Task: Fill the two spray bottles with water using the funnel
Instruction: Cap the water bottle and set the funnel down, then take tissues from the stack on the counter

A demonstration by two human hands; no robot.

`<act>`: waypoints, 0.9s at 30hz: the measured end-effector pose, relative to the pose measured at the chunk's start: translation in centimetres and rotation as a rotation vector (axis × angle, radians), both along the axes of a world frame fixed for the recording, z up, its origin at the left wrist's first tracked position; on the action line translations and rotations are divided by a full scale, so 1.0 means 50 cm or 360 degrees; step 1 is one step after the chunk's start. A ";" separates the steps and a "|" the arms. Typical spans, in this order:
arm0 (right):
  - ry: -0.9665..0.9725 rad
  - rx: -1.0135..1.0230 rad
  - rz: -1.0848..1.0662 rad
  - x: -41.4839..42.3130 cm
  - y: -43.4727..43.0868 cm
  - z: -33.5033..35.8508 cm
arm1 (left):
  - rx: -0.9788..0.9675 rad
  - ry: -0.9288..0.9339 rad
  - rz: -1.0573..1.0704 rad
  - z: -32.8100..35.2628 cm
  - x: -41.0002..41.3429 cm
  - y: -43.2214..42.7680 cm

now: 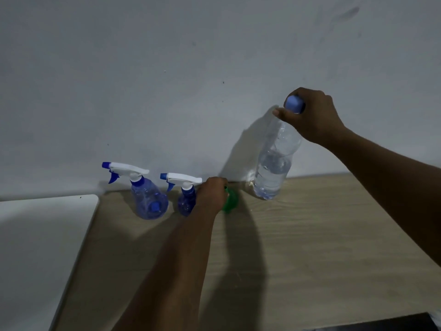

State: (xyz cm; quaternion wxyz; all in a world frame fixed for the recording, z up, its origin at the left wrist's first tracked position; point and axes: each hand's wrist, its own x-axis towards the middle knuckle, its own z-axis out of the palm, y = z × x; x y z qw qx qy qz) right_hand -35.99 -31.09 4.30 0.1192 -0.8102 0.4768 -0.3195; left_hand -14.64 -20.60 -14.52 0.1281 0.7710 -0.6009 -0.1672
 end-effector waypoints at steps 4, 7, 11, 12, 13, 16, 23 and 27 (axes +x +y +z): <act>-0.0025 0.0002 -0.0014 -0.003 0.004 -0.009 | 0.0029 -0.0050 -0.0033 0.007 -0.006 -0.002; -0.0058 0.0031 -0.0072 -0.017 0.024 -0.011 | 0.0001 -0.0166 -0.0090 0.013 -0.017 0.004; -0.0052 0.0177 -0.0137 -0.062 0.081 -0.039 | -0.0195 -0.0247 -0.0142 0.032 -0.060 0.026; -0.0072 0.0224 -0.0172 -0.081 0.096 -0.052 | -0.0258 -0.0277 -0.0127 0.039 -0.077 0.033; -0.0100 0.0278 -0.0207 -0.103 0.112 -0.066 | -0.0312 -0.0301 -0.0108 0.047 -0.095 0.040; -0.0110 0.0412 -0.0305 -0.191 0.159 -0.120 | -0.0385 -0.0303 -0.0047 0.064 -0.157 0.066; -0.0051 0.0733 -0.0637 -0.481 0.260 -0.269 | -0.0495 -0.0074 -0.0230 0.041 -0.320 0.118; -0.0102 0.0844 -0.0886 -0.657 0.267 -0.317 | -0.0408 0.0031 -0.0328 0.040 -0.463 0.118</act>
